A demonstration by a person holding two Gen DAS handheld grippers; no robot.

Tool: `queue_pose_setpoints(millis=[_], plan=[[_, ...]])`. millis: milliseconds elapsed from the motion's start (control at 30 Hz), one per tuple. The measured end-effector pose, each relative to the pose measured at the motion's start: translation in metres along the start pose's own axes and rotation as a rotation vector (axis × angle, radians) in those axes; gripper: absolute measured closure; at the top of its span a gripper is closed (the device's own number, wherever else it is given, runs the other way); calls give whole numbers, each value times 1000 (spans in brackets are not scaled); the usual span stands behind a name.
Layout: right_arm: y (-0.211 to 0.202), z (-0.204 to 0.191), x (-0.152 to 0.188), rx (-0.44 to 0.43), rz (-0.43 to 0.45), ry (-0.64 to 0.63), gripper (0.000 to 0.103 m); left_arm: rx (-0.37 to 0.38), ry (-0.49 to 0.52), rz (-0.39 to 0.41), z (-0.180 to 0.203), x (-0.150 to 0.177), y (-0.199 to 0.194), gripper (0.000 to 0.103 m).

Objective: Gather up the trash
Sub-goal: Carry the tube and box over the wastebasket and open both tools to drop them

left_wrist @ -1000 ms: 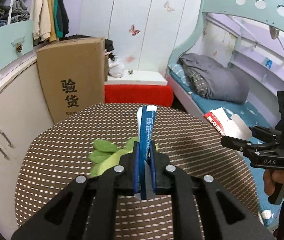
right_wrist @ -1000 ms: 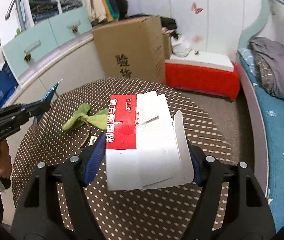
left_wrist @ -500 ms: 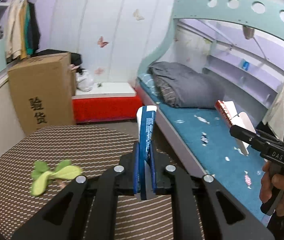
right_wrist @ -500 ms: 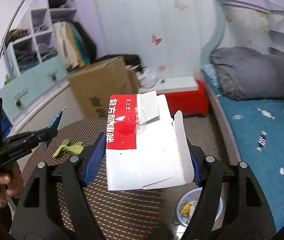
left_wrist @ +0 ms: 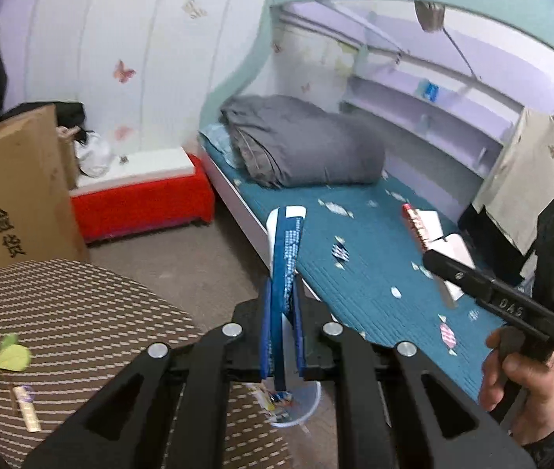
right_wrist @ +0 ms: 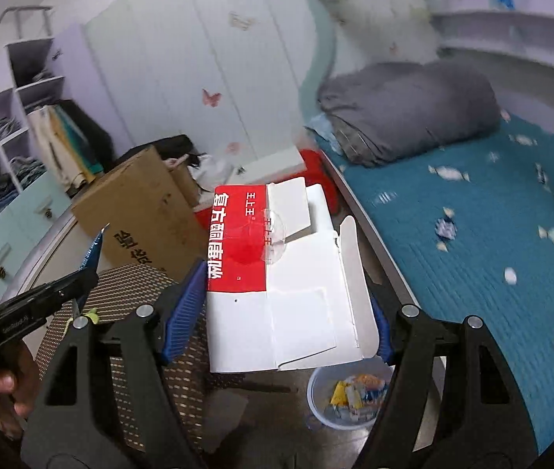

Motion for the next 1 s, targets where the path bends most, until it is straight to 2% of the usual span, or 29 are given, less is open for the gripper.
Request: queue_pose_setpoints(millis=[333,733,800,833,867,933,1000], plan=[[44,70,60,70,-139,134,32,21,51,-193,35,65,92,93],[95,106,115,91,-267,249,32,16,99,-413,44,124,169,91],[105,109,126,92,-291,275,31,15,119,-455,45,133,182,80],[109,112,132,90,-305,290,31,17,125,-480,46,137,188,59],[114,116,139,93,-322,312,30,8,125,-497,45,141,192,29],[124,128,156,95,-351,395,12,-53,130,-494,36,145,200,19],[130,140,175,123,-393,454,9,-75,126,-502,31,147,203,13]])
Point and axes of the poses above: each gripper's, at about its wrist camera, not at the fingertips, and y roughly the way its jaws point, z to its right, x to its underside, the point moved 8 cm from there along y, roughly the way its jaws point, and after that the axes turned 13 degrees about z, right-handed, at the moved point
